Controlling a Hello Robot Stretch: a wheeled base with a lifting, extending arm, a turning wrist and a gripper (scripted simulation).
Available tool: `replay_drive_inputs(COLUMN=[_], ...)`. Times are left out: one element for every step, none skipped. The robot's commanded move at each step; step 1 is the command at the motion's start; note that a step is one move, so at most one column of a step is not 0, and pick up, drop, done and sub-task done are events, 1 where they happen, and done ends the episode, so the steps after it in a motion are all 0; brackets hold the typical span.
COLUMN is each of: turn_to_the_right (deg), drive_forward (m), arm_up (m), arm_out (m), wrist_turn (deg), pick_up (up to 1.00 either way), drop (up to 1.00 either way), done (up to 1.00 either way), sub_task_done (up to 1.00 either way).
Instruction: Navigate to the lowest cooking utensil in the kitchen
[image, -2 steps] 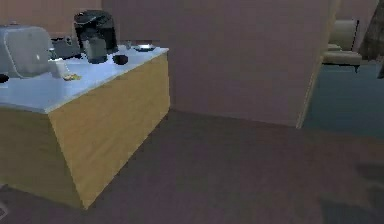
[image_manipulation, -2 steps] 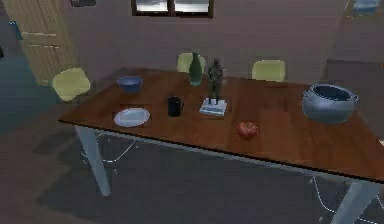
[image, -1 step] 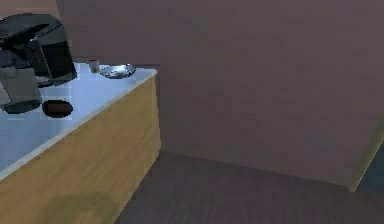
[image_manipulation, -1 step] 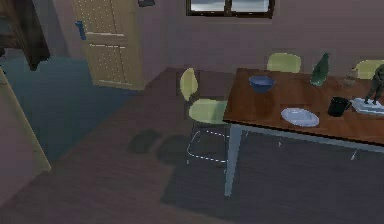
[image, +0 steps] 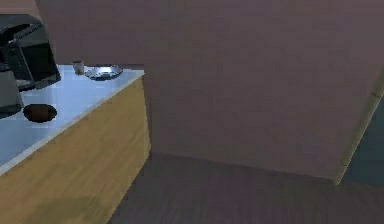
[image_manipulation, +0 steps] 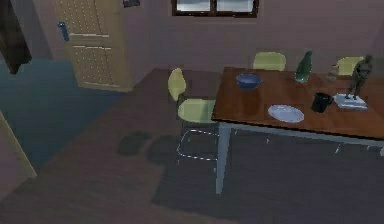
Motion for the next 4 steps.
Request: replay_drive_inputs(turn_to_the_right=[0.0, 12.0, 0.0, -45.0], drive_forward=[1.00, 0.00, 0.10, 0.00], arm_up=[0.00, 0.00, 0.00, 0.00], arm_out=[0.00, 0.00, 0.00, 0.00], wrist_turn=[0.0, 0.0, 0.0, 0.0], pick_up=[0.00, 0.00, 0.00, 0.00], drop=[0.00, 0.00, 0.00, 0.00], done=[0.00, 0.00, 0.00, 0.00], sub_task_done=[0.00, 0.00, 0.00, 0.00])
